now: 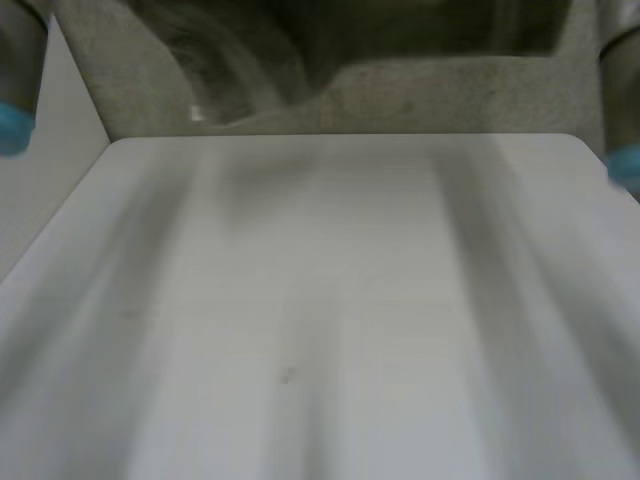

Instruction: Fold the towel.

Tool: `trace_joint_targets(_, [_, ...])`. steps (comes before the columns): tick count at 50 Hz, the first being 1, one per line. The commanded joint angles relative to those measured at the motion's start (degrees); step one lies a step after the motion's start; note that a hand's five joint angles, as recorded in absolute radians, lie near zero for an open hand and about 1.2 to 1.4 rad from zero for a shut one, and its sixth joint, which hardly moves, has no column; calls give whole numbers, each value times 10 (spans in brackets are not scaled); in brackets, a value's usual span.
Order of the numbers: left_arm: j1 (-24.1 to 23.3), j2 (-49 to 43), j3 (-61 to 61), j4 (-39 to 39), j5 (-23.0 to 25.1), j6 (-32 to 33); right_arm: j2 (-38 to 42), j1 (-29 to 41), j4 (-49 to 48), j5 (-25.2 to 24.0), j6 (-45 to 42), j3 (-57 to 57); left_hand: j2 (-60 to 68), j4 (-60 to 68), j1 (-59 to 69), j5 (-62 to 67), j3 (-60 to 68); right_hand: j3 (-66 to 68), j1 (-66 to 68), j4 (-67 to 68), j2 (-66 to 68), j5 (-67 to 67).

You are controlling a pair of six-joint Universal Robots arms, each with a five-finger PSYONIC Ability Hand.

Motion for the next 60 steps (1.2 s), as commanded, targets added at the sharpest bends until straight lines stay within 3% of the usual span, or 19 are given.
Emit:
trace_joint_targets(1, [16, -23, -223, -46, 81, 29, 65, -2, 194, -56, -80, 103, 103, 102, 112, 102, 104, 119, 244, 117, 122, 126])
trace_joint_targets(5, [16, -35, -308, -39, 92, 68, 97, -13, 273, -50, -124, 141, 103, 102, 112, 102, 104, 119, 244, 117, 122, 126])
trace_joint_targets(7, [17, -42, -373, -32, 93, 124, 109, -28, 326, -42, -148, 175, 103, 102, 112, 102, 104, 119, 244, 117, 122, 126])
trace_joint_targets(13, [21, -31, -460, -24, 93, 204, 87, -46, 334, -38, -147, 218, 103, 102, 112, 102, 104, 119, 244, 117, 122, 126])
trace_joint_targets(25, [21, 101, -510, -43, 88, 219, 7, -55, 343, -36, -147, 253, 103, 102, 112, 102, 104, 119, 244, 117, 122, 126])
trace_joint_targets(35, [26, 315, -452, -139, 92, 215, -195, -60, 408, -44, -150, 213, 103, 102, 112, 102, 104, 119, 244, 117, 122, 126])
trace_joint_targets(40, [27, 341, -412, -158, 92, 212, -233, -57, 409, -45, -149, 186, 103, 102, 112, 102, 104, 119, 244, 117, 122, 126])
trace_joint_targets(46, [27, 314, -405, -164, 90, 216, -225, -58, 410, -44, -149, 187, 103, 102, 112, 102, 104, 119, 244, 117, 122, 126])
trace_joint_targets(54, [27, 123, -397, -212, 89, 236, -62, -51, 408, -37, -154, 181, 103, 102, 112, 102, 104, 119, 244, 117, 122, 126])
trace_joint_targets(60, [24, 30, -365, -224, 83, 270, 30, -49, 405, -36, -154, 158, 103, 102, 112, 102, 104, 119, 244, 117, 122, 126])
